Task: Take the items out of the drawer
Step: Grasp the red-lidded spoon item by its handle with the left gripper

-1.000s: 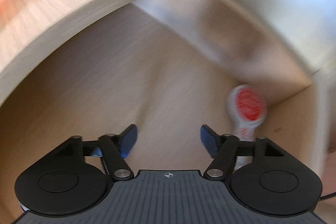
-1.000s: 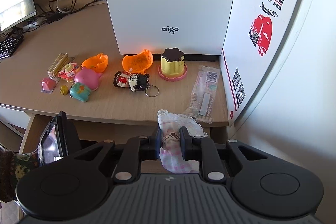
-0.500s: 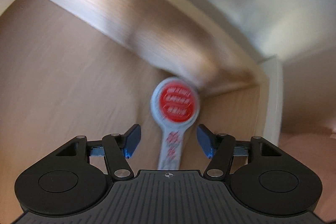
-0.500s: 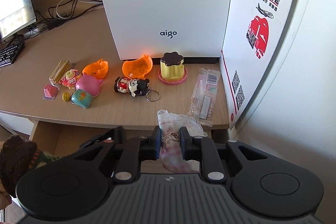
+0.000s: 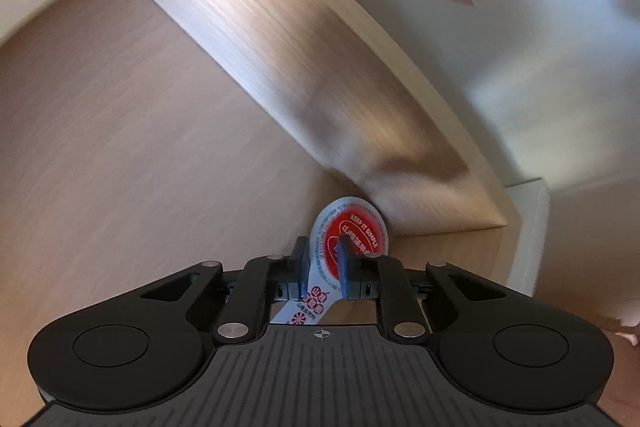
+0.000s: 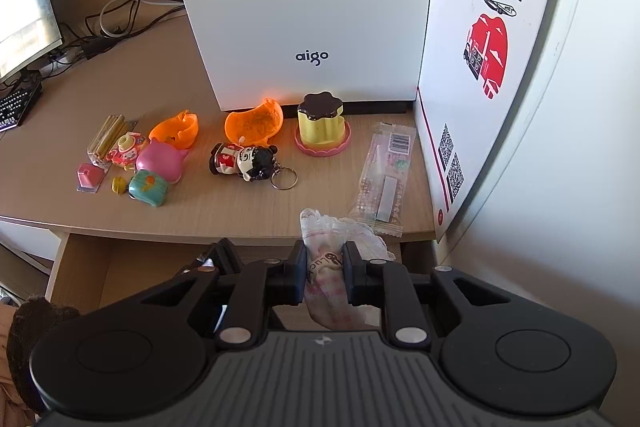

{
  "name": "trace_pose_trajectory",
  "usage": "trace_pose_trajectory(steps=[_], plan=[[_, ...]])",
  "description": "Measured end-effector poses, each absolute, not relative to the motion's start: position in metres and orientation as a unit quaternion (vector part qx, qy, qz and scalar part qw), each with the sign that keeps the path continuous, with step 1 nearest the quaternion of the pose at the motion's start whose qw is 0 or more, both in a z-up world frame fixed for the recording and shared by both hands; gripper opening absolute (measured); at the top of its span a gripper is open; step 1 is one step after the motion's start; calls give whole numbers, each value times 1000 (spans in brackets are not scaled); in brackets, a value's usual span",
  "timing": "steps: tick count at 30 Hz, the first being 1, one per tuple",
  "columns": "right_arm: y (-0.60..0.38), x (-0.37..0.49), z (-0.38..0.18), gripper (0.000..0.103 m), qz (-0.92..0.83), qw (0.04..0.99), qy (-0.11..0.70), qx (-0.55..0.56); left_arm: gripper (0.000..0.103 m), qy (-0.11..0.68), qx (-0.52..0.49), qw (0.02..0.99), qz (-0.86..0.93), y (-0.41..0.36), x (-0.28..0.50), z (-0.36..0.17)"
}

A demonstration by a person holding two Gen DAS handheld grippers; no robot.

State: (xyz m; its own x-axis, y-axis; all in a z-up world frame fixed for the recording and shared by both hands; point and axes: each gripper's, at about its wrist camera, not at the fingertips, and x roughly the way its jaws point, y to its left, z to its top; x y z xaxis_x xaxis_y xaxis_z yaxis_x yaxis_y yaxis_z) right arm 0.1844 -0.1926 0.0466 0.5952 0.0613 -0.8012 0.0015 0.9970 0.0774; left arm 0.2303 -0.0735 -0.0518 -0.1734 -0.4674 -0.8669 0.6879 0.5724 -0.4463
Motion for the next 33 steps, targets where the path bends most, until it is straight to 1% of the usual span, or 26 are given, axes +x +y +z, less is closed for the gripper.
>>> trace_pose_trajectory(steps=[4, 5, 8, 10, 11, 15, 17, 21, 22, 26, 27, 29, 33], plan=[[-192, 184, 47, 18, 18, 892, 449, 37, 17, 602, 109, 664, -429, -54, 239, -43], [-192, 184, 47, 18, 19, 892, 449, 37, 10, 597, 120, 673, -419, -49, 242, -40], [-190, 184, 48, 18, 23, 893, 449, 38, 8, 581, 144, 694, -400, -26, 249, -32], [-188, 185, 48, 18, 26, 893, 448, 39, 10, 571, 132, 688, -429, -13, 245, -24], [-187, 185, 48, 18, 28, 893, 448, 39, 13, 562, 133, 685, -444, -5, 248, -20], [-184, 188, 45, 18, 33, 891, 450, 41, 17, 502, 181, 679, -504, -14, 230, -8], [-183, 188, 43, 18, 35, 890, 452, 43, 19, 497, 203, 669, -514, -22, 212, -14], [-182, 187, 45, 18, 36, 891, 450, 43, 20, 500, 243, 659, -506, -26, 207, -27], [-182, 187, 45, 18, 36, 892, 449, 43, 20, 491, 244, 661, -512, -27, 206, -26], [-181, 185, 45, 18, 38, 892, 448, 41, 21, 494, 249, 661, -507, -27, 211, -31], [-181, 185, 45, 18, 38, 892, 449, 40, 25, 493, 256, 665, -500, -28, 212, -32], [-181, 185, 45, 18, 38, 892, 449, 41, 29, 494, 253, 667, -498, -32, 214, -35], [-182, 185, 45, 18, 37, 892, 448, 41, 29, 495, 247, 663, -505, -33, 217, -35]])
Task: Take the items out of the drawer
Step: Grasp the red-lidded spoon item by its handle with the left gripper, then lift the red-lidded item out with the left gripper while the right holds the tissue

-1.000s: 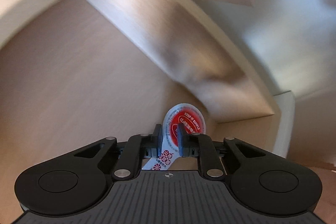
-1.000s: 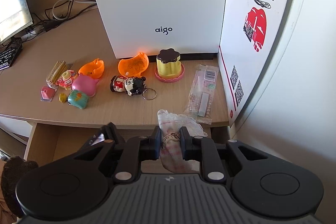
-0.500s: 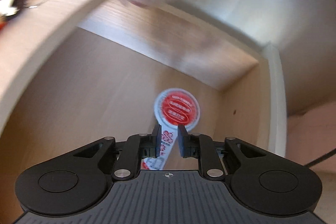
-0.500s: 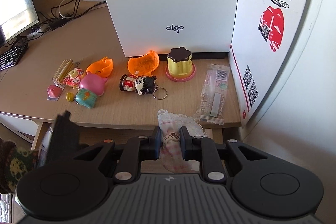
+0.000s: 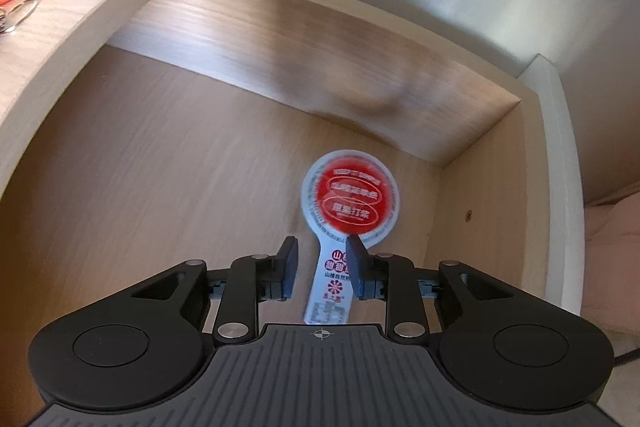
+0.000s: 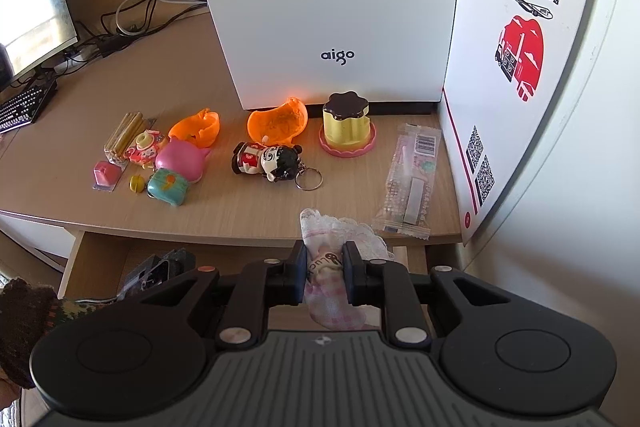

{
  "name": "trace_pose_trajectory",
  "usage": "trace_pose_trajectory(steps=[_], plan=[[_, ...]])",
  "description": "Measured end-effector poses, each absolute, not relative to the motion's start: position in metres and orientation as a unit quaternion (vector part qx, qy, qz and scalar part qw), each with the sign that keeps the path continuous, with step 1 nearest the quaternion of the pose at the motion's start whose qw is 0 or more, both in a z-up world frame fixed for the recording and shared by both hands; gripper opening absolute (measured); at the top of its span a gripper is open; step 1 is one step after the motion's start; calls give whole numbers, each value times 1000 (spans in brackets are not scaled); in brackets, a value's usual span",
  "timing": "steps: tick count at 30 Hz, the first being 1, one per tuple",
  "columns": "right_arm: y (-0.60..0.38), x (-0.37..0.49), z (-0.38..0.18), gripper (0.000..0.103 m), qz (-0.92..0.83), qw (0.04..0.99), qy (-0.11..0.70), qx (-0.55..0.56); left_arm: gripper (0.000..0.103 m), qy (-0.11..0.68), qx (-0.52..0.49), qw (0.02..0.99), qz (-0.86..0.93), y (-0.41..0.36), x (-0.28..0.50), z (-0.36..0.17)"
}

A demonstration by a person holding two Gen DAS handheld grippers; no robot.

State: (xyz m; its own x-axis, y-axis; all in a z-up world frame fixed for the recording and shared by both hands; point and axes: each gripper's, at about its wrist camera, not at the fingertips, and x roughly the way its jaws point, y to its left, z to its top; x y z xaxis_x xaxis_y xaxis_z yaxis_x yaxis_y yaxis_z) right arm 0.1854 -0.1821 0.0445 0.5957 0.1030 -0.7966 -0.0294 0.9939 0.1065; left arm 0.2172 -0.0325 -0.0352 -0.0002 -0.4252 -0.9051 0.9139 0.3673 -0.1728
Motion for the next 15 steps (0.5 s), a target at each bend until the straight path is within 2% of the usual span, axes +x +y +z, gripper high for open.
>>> trace_pose_trajectory(steps=[8, 10, 12, 14, 15], plan=[[-183, 185, 44, 18, 35, 892, 449, 43, 34, 520, 206, 632, -536, -36, 228, -42], [-184, 185, 43, 18, 34, 892, 450, 43, 31, 532, 197, 631, -529, -37, 234, -43], [-185, 185, 43, 18, 33, 891, 450, 44, 23, 558, 170, 630, -513, -36, 243, -44], [-185, 185, 42, 18, 32, 891, 451, 43, 22, 563, 157, 642, -497, -32, 250, -43], [-185, 185, 42, 18, 32, 891, 450, 43, 15, 556, 162, 651, -490, -28, 253, -40]])
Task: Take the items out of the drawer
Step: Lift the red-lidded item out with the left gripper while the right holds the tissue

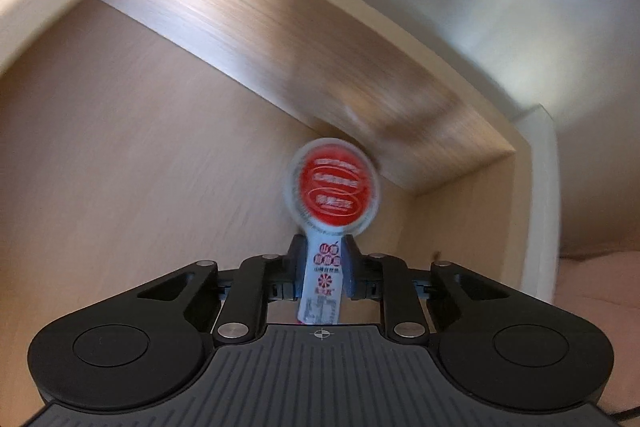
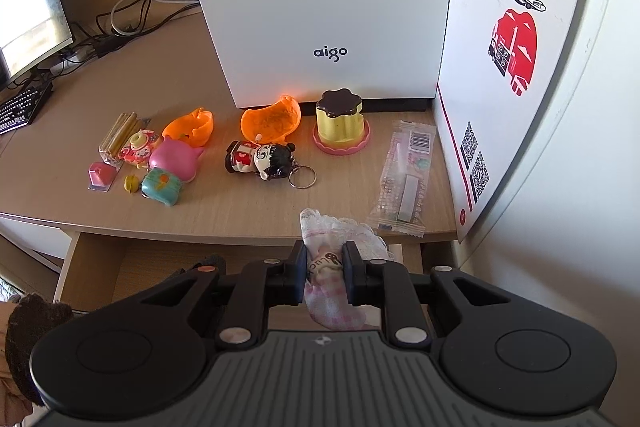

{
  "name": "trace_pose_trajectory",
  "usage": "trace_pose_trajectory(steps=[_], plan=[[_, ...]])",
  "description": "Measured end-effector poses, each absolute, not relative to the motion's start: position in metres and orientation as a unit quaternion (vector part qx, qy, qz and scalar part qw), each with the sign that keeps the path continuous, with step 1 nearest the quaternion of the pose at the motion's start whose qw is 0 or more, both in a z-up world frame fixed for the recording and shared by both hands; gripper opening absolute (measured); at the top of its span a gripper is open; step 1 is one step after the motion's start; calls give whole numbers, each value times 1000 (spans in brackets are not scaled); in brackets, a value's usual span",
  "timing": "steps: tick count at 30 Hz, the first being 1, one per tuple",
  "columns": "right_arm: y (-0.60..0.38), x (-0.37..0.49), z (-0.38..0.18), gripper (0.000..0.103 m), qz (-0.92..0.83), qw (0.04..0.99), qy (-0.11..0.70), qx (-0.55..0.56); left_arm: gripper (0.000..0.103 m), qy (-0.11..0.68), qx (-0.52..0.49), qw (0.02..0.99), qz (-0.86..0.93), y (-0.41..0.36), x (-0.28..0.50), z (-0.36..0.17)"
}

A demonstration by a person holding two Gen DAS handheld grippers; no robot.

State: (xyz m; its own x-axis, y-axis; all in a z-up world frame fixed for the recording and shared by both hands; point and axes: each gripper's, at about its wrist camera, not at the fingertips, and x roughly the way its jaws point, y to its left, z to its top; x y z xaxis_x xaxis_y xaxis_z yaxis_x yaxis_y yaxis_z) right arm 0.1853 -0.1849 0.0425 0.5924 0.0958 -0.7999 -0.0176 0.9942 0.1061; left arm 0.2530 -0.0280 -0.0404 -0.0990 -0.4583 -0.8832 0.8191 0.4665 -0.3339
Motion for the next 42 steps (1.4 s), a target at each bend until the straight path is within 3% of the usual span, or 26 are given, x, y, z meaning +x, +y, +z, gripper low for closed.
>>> trace_pose_trajectory(steps=[5, 10, 23, 25, 27, 35, 42], plan=[[-185, 185, 43, 18, 31, 892, 449, 45, 12, 534, 205, 701, -426, 6, 277, -33], [-184, 185, 43, 18, 36, 892, 448, 48, 13, 519, 155, 680, -494, 22, 286, -18], [-184, 185, 44, 18, 37, 892, 448, 52, 20, 339, 386, 667, -540, -42, 201, -41], [-185, 185, 43, 18, 37, 891, 450, 52, 25, 315, 403, 666, -543, -39, 199, -41], [-186, 185, 41, 18, 36, 890, 451, 54, 34, 309, 404, 664, -548, -36, 202, -38], [-190, 186, 38, 18, 31, 887, 456, 61, 38, 290, 422, 636, -578, -63, 209, -40], [-194, 187, 33, 19, 31, 884, 462, 67, 38, 326, 393, 603, -613, -88, 233, -37]])
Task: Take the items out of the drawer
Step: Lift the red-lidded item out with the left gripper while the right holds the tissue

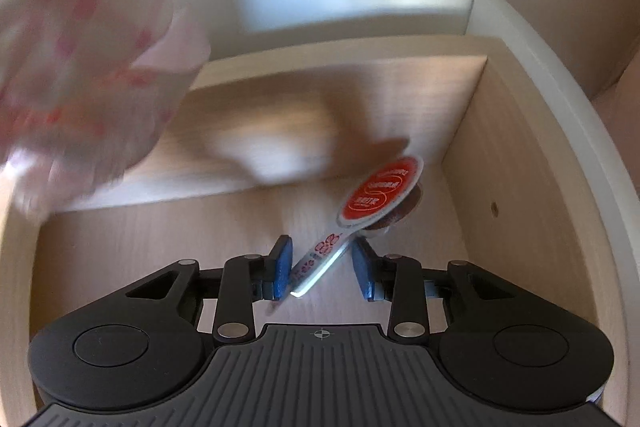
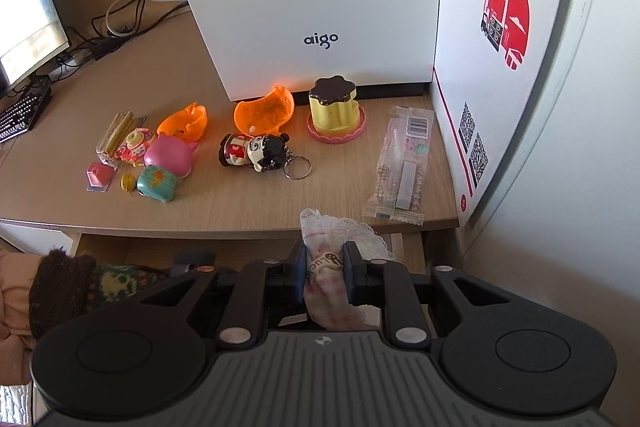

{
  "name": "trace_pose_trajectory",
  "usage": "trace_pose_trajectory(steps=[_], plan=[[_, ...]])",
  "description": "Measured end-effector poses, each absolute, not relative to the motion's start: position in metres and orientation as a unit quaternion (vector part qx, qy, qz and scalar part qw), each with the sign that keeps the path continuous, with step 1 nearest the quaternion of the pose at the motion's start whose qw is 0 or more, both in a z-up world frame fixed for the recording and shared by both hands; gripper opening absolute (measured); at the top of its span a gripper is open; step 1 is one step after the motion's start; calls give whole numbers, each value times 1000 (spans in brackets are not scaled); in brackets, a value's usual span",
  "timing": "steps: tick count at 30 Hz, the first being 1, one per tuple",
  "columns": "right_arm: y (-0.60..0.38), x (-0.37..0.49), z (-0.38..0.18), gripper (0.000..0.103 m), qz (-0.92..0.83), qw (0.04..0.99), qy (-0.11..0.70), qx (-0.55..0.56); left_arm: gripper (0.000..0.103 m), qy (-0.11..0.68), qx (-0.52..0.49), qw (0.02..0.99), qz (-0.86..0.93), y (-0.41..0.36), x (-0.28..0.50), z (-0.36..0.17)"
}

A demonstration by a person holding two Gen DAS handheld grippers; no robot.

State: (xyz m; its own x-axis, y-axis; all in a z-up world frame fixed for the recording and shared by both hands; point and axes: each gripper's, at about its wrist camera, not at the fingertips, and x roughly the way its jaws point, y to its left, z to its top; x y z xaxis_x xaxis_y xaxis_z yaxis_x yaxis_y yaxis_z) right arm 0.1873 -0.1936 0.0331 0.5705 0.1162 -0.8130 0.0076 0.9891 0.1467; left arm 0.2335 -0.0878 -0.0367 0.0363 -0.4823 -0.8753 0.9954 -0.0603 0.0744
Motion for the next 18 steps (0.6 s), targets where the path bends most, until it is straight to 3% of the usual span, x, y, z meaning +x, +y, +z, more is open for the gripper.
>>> trace_pose_trajectory(steps=[8, 10, 12, 18], plan=[[-200, 188, 32, 18, 15, 883, 463, 70, 37, 373, 361, 611, -598, -102, 244, -33], [-199, 188, 33, 18, 17, 884, 461, 70, 30, 386, 359, 619, -582, -101, 242, -30], [-200, 188, 33, 18, 16, 884, 461, 72, 13, 402, 351, 634, -560, -91, 243, -28], [-200, 189, 27, 18, 26, 880, 465, 92, 11, 459, 284, 692, -479, -31, 251, -18]])
